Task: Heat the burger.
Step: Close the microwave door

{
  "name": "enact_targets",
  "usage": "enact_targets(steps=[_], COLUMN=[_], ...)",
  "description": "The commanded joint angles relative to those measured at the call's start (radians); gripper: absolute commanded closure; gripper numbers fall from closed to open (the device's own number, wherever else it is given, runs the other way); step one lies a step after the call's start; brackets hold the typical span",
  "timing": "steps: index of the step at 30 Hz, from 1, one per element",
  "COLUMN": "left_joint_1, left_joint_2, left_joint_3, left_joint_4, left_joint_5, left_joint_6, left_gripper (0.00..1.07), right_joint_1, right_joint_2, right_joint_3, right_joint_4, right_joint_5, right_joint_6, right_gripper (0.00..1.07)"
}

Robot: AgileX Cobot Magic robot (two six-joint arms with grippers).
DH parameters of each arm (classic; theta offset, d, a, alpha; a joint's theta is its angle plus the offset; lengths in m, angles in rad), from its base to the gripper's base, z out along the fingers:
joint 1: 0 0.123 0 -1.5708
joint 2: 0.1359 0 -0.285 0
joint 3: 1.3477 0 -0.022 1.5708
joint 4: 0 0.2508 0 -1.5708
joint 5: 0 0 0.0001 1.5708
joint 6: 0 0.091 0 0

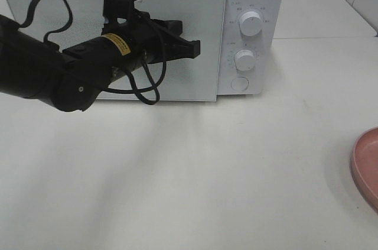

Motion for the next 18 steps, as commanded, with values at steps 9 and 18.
enact_targets(steps=[9, 18], left_joint_1=[0.01, 0.001], left_joint_2=[0.072, 0.051], left_joint_3=[-0.145, -0.164], left_joint_4=[-0.14, -0.13], left_joint_5=[0.035, 0.117], left_joint_6=[0.055, 0.094], left_gripper=[1.07, 1.07], right_joint_1=[-0.005, -0.005], right_joint_2=[-0.024, -0.024], right_joint_3=[0.002, 0.002], right_joint_4=[-0.003, -0.003], right_joint_5=[-0.008, -0.008], right_joint_6=[0.0, 0.0], right_gripper=[0.32, 0.32])
